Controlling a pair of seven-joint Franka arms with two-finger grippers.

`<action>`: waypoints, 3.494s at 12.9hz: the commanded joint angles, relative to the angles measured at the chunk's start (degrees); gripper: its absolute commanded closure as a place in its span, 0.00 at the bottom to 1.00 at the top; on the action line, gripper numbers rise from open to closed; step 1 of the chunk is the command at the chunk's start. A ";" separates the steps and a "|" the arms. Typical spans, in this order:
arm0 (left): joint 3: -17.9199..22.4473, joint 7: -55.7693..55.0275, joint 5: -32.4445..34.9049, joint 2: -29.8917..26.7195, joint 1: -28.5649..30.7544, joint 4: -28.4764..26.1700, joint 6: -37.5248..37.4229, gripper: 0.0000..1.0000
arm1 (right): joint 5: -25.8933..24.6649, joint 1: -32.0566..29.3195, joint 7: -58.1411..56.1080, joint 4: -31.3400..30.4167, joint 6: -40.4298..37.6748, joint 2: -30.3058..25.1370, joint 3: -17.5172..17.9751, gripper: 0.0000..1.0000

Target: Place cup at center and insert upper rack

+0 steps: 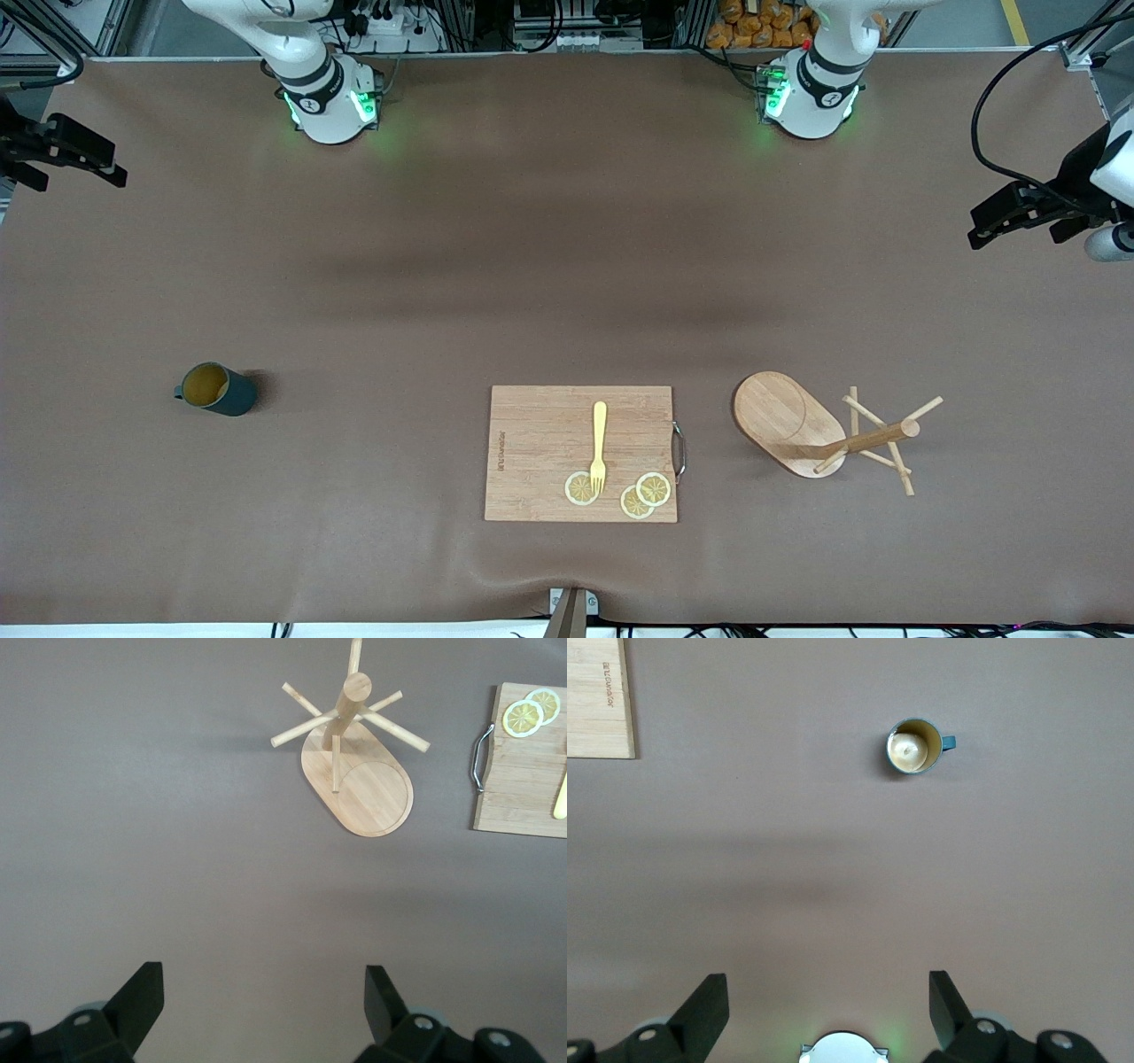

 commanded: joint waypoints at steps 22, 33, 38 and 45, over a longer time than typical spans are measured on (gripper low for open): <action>-0.17 0.20 -0.20 1.38 0.06 1.22 -0.92 0.00 | -0.25 -1.82 0.19 -11.69 41.40 29.94 0.29 0.00; -0.17 -0.06 -0.20 2.08 -0.12 1.04 -0.92 0.00 | -0.34 -4.37 -6.67 -11.69 50.82 37.33 0.29 0.03; -0.17 0.02 -0.20 2.08 -0.03 1.22 -0.92 0.00 | -0.42 -4.29 -7.47 -11.61 50.03 37.42 0.29 1.00; -0.26 0.90 -0.12 1.82 0.41 1.04 -1.45 0.00 | -0.07 -2.71 -1.14 -9.24 44.14 36.63 0.37 1.00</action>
